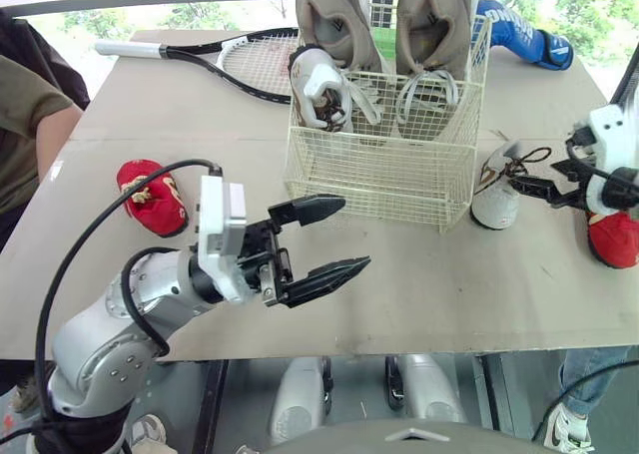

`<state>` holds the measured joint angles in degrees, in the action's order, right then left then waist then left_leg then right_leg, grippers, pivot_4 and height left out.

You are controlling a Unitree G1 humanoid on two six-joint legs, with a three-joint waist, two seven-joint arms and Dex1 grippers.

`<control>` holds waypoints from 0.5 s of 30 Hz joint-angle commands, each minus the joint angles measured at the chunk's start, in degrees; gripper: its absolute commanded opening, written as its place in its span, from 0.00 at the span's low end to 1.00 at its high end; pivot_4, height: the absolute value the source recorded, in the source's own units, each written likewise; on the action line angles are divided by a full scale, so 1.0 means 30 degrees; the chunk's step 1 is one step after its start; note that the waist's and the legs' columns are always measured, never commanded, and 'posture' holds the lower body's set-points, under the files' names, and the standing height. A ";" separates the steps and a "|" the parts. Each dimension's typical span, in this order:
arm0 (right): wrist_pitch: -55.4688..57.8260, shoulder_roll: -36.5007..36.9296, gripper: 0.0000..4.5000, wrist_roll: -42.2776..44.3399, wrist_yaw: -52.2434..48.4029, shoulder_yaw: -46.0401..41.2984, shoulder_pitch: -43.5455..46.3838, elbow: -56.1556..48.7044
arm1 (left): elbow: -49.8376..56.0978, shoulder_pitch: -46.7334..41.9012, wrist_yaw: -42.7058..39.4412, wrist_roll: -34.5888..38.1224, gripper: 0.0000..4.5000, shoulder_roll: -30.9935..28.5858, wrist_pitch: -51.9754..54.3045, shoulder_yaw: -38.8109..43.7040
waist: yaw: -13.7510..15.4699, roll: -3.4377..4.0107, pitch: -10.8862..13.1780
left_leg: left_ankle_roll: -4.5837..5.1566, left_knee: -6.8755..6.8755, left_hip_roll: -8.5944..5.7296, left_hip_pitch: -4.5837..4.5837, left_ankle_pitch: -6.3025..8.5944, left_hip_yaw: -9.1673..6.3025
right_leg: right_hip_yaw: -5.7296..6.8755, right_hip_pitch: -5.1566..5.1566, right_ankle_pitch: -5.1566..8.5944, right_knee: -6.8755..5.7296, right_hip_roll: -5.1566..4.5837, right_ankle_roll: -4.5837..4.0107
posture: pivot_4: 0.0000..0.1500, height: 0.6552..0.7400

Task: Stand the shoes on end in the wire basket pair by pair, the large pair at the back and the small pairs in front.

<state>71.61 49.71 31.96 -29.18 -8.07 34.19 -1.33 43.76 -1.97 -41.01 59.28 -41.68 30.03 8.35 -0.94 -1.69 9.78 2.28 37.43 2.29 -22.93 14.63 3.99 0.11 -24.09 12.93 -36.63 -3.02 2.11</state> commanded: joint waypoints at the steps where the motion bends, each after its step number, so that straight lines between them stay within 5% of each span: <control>1: -0.0388 -0.0833 0.88 -0.0810 0.0077 0.0312 0.1308 0.2921 | 0.0497 0.0082 0.0050 0.0185 1.00 -0.0039 0.0032 0.0161 | 0.0056 0.0002 0.0002 | -0.0001 0.0000 0.0001 -0.0013 0.0000 0.0000 | -0.0002 -0.0006 -0.0004 0.0001 0.0001 0.0008 | 1.00 1.00; 9: -0.2335 -0.0691 0.04 -0.2297 -0.0840 0.0855 0.1602 0.5413 | 0.0846 0.0693 0.0610 0.0206 1.00 0.0097 -0.0067 0.0602 | 0.0102 -0.0001 0.0000 | 0.0000 0.0017 -0.0012 -0.0067 0.0000 0.0017 | -0.0017 -0.0011 -0.0048 0.0075 -0.0021 0.0085 | 1.00 1.00; 15: -0.2890 -0.0309 0.00 -0.0378 -0.1265 -0.4307 -0.1603 -0.0428 | 0.0473 0.1053 0.0328 0.0171 1.00 0.0379 -0.0395 0.0873 | 0.0345 0.0026 0.0008 | -0.0003 0.0016 -0.0008 -0.0119 -0.0002 0.0008 | 0.0045 -0.0036 -0.0049 0.0060 -0.0018 0.0089 | 1.00 1.00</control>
<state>64.76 47.04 27.97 -32.26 -12.79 30.49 6.18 44.19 1.34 -39.72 59.25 -40.95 30.11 9.61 0.09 -1.61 9.81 2.27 37.49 2.27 -23.38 14.62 4.00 0.27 -24.28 12.78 -36.47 -3.07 2.39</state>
